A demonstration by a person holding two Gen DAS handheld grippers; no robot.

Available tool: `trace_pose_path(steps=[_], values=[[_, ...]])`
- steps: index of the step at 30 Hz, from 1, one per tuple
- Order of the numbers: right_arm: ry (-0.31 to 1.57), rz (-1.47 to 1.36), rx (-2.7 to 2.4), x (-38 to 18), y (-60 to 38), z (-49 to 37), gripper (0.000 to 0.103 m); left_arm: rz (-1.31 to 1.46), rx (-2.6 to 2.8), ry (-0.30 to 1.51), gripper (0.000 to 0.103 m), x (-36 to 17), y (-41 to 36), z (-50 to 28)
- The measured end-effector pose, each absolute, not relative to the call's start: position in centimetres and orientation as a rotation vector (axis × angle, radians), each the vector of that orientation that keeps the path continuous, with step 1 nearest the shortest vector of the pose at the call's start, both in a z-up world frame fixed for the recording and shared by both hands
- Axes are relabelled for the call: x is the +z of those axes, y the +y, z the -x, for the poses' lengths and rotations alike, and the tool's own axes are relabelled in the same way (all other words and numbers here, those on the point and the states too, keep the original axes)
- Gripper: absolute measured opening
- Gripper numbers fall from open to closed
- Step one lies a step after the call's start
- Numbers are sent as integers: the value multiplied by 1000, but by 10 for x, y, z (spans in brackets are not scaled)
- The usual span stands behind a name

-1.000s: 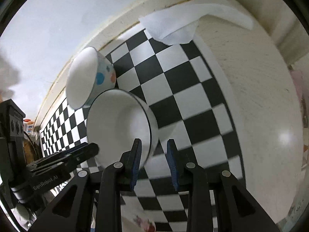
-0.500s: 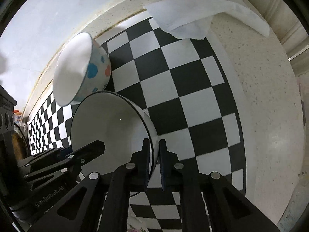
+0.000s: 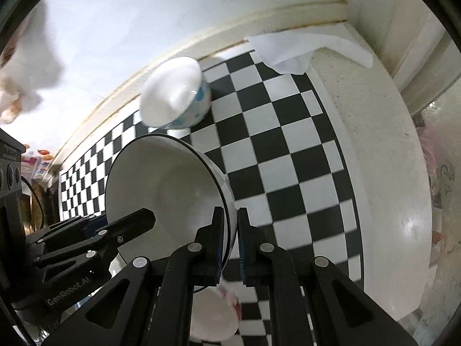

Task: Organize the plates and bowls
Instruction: 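Lower the plain white bowl into the red-flower bowl and open the left tool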

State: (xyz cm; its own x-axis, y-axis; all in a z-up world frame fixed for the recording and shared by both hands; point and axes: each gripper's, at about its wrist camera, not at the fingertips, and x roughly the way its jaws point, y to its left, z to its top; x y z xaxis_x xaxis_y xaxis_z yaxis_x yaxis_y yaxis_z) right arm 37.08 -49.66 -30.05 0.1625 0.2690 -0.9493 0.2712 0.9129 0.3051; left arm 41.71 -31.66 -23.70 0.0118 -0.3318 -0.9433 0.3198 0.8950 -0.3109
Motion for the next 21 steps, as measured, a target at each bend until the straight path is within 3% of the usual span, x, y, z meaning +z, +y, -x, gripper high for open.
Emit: trace_pose_path(steps=[11,21], values=[[1360,-445,-6,-244,-476,-298,11,-33,-552,1419,23,-198,-301,-352],[1440,-488,1,-281,-460,-254,11,-74,-539,1536,23,-241,-285,-316]])
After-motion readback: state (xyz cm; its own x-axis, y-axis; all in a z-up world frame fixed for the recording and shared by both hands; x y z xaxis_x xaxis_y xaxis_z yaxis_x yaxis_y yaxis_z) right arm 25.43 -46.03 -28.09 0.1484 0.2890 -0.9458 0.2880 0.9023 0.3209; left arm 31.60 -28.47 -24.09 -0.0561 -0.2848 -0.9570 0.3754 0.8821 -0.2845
